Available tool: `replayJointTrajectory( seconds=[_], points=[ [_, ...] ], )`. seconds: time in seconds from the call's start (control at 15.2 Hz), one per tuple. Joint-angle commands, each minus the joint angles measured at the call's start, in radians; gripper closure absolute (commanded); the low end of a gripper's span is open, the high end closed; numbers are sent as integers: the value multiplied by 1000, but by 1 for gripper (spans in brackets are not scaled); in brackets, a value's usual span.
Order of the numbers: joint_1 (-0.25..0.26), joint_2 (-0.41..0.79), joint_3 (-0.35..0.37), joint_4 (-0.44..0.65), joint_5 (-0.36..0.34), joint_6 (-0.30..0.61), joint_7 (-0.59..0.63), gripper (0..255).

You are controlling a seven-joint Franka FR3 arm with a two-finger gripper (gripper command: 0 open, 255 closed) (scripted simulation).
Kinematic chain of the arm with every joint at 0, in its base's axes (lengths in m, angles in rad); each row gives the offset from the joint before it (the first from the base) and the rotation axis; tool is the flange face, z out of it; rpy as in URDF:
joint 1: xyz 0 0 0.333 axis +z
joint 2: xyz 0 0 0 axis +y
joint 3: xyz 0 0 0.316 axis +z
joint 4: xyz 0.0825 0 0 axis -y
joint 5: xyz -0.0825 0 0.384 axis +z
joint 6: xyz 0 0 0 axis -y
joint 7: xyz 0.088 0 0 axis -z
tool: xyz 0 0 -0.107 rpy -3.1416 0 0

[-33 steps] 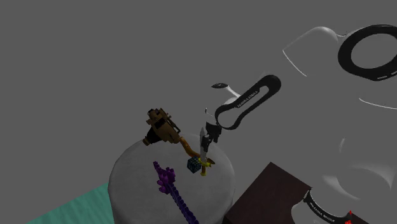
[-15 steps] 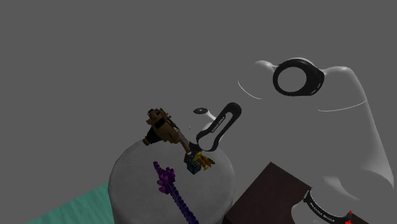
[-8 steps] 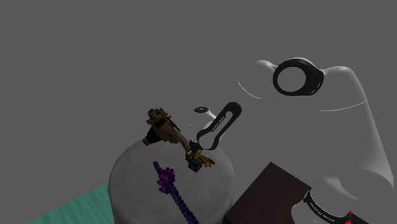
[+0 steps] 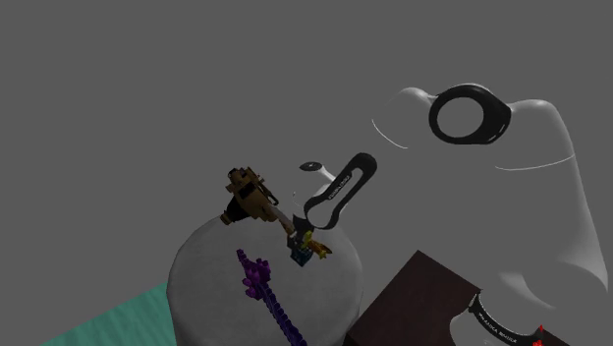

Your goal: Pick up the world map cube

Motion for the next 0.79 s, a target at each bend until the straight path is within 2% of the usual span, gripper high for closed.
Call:
replayJointTrajectory(
  seconds=[0.0, 0.73],
  points=[
    [-3, -23, 6, -7, 4, -19, -4, 255],
    [-19, -136, 26, -32, 27, -106, -21, 255]
  ],
)
